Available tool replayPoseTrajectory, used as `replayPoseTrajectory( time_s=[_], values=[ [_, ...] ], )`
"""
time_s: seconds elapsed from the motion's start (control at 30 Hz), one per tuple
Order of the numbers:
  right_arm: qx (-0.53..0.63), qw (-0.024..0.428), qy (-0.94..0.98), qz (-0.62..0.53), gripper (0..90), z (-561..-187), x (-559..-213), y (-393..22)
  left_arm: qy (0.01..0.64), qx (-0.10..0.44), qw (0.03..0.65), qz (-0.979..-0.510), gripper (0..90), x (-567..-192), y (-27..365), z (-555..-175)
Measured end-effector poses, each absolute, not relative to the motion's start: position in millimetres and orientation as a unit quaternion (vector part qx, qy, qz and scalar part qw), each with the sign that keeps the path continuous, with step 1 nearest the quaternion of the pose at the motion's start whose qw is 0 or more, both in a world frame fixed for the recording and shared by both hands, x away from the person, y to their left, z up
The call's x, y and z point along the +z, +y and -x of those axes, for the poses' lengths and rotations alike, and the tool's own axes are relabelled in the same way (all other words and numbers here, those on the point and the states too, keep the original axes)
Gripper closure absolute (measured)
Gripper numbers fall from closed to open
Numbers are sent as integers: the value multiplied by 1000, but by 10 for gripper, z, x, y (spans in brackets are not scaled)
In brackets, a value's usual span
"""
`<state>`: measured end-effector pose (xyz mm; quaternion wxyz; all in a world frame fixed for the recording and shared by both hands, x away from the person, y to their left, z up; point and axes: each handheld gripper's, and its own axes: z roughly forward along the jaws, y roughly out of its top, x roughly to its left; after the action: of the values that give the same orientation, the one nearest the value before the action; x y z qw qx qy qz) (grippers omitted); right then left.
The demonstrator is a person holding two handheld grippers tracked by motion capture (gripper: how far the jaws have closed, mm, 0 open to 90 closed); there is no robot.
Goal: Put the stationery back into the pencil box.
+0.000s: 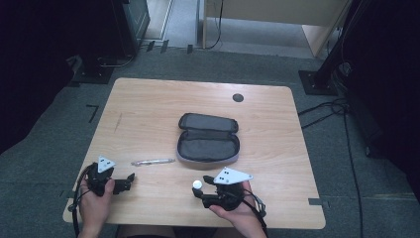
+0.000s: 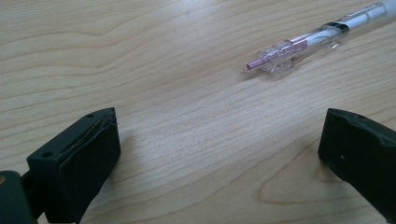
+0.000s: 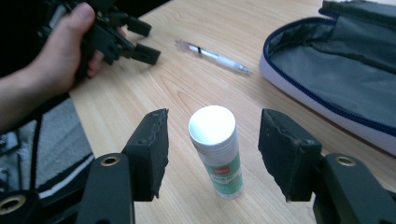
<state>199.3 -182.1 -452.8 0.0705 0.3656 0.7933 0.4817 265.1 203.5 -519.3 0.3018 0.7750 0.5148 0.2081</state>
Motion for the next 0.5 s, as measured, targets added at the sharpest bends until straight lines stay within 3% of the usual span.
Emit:
replayPoseTrajectory(
  time_s=[0.27, 0.33, 0.37, 0.5],
  values=[
    [452, 105, 810, -358, 513, -1986, -4610, -1711, 515, 208, 302, -775, 0, -5193, 2035, -2651],
    [447, 119, 813, -354, 549, -1979, -4621, -1692, 515, 208, 302, -775, 0, -5193, 2035, -2651],
    [446, 125, 812, -354, 625, -1970, -4628, -1684, 515, 208, 302, -775, 0, -5193, 2035, -2651],
    [453, 129, 807, -357, 654, -1978, -4622, -1709, 515, 208, 302, -775, 0, -5193, 2034, -2651]
  ],
)
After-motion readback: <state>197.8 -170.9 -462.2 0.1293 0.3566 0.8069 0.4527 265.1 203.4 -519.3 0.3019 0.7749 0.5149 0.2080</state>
